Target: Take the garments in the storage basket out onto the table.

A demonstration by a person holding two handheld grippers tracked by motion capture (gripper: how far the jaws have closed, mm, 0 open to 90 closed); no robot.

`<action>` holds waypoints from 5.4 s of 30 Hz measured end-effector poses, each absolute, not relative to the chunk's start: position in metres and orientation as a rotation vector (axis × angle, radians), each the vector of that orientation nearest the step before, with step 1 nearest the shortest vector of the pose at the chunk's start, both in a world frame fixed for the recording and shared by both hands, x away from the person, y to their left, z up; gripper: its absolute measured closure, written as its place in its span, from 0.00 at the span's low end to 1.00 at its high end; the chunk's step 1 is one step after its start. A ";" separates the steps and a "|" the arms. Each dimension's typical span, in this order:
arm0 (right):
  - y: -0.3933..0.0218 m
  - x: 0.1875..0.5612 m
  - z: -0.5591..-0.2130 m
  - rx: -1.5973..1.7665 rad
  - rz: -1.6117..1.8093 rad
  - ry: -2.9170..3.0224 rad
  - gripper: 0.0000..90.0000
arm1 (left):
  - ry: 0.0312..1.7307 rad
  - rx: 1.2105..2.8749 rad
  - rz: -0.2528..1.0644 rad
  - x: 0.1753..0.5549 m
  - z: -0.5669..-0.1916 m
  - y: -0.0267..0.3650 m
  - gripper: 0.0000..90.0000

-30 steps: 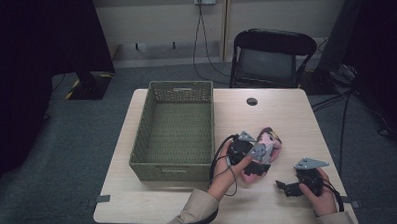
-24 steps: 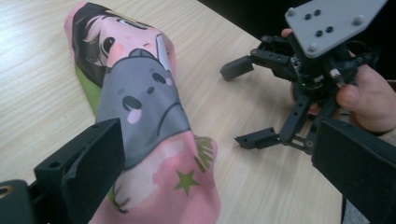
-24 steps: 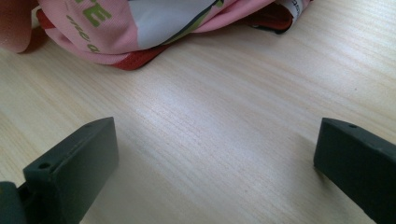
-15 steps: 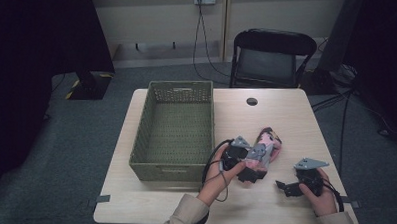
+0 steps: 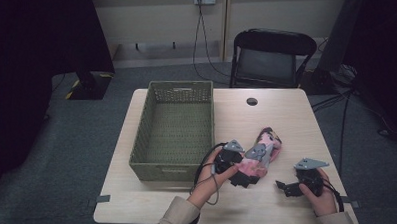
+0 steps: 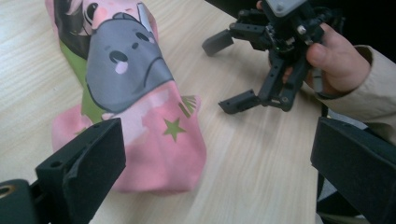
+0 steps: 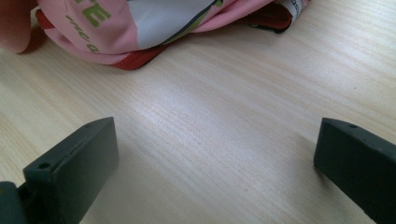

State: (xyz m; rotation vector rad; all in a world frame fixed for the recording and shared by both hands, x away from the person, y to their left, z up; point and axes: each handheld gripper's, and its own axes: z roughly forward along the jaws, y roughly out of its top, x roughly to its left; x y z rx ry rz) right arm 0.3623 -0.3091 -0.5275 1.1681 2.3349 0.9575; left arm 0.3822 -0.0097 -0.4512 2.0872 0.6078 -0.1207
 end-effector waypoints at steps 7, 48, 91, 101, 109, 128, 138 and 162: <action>-0.309 0.362 -0.528 1.169 0.957 2.334 0.00 | 0.557 2.119 -0.142 0.374 -0.451 -0.005 0.03; -0.309 0.362 -0.528 1.175 0.956 2.330 0.00 | 0.429 2.170 -0.272 0.344 -0.471 0.023 0.03; -0.309 0.361 -0.528 1.179 0.954 2.326 0.00 | 0.421 2.244 -0.274 0.331 -0.476 0.085 0.03; -0.309 0.361 -0.528 1.180 0.954 2.325 0.00 | 0.451 2.228 -0.253 0.330 -0.474 0.104 0.03; -0.309 0.361 -0.528 1.180 0.954 2.325 0.00 | 0.475 2.220 -0.225 0.329 -0.470 0.117 0.03; -0.309 0.361 -0.528 1.180 0.954 2.325 0.00 | 0.527 2.160 -0.183 0.333 -0.463 0.153 0.04; -0.309 0.361 -0.528 1.180 0.954 2.325 0.00 | 0.525 2.159 -0.195 0.331 -0.462 0.164 0.03; -0.309 0.361 -0.528 1.180 0.954 2.326 0.00 | 0.602 2.126 -0.160 0.329 -0.462 0.197 0.03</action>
